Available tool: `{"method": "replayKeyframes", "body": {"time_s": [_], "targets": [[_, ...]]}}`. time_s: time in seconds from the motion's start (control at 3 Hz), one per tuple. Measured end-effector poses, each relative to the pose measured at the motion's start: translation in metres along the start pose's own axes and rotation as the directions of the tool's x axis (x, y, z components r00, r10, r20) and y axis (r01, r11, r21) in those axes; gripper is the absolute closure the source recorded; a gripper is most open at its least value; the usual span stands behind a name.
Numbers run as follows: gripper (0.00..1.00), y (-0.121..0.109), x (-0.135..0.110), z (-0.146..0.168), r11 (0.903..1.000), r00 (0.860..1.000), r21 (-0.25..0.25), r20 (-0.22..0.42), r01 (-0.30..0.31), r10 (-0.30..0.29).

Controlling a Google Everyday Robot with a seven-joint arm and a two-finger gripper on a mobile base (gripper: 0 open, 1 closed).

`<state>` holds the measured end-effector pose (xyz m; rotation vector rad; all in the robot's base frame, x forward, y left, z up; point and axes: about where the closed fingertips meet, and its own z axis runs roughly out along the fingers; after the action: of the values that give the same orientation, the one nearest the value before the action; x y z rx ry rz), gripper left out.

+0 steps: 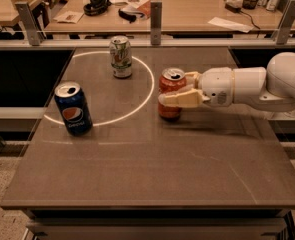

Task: Move coke can near pepsi can

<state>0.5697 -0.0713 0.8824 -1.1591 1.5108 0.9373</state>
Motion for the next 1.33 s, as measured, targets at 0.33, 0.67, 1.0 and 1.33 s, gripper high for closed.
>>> {"method": "replayKeyframes", "body": {"time_s": [0.33, 0.67, 1.0, 1.33], "targets": [[1.00, 0.024, -0.007, 0.047, 0.9878, 1.000, -0.154, 0.005, 0.022, -0.022], [1.00, 0.039, -0.010, 0.072, 0.9702, 0.999, -0.239, -0.001, 0.037, -0.038], [1.00, 0.055, -0.020, 0.094, 0.9468, 0.997, -0.314, 0.011, 0.072, -0.072], [1.00, 0.065, -0.028, 0.111, 0.9296, 0.996, -0.358, 0.040, 0.086, -0.077]]}}
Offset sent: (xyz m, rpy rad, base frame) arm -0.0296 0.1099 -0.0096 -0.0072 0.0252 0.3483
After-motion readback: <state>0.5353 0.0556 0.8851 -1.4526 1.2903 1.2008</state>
